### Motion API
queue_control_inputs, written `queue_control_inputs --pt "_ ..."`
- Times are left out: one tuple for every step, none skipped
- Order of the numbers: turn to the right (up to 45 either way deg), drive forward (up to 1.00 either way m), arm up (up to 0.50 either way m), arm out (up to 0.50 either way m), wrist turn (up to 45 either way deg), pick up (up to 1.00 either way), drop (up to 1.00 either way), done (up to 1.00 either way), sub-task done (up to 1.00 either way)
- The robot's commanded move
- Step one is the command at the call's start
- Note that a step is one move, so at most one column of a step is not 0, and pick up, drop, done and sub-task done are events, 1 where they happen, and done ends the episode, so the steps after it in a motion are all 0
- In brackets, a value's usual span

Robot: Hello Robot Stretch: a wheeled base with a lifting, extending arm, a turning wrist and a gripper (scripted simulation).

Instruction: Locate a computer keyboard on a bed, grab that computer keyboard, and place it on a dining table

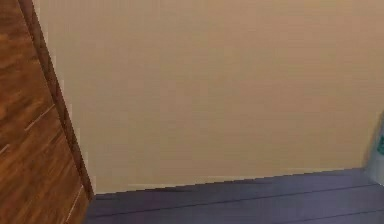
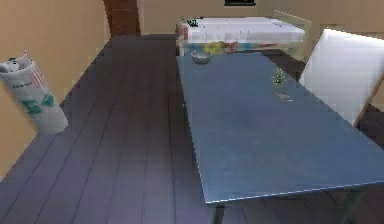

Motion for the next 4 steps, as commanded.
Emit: queue_control_inputs --pt "33.0 0.00 0.00 0.00 0.0 0.00 0.00 0.00 0.00" --pt "0.0 0.35 0.00 0.00 0.0 0.00 0.00 0.00 0.00" --pt "42.0 0.00 0.00 0.00 0.0 0.00 0.00 0.00 0.00" --pt "0.0 1.00 0.00 0.00 0.0 0.00 0.00 0.00 0.00"
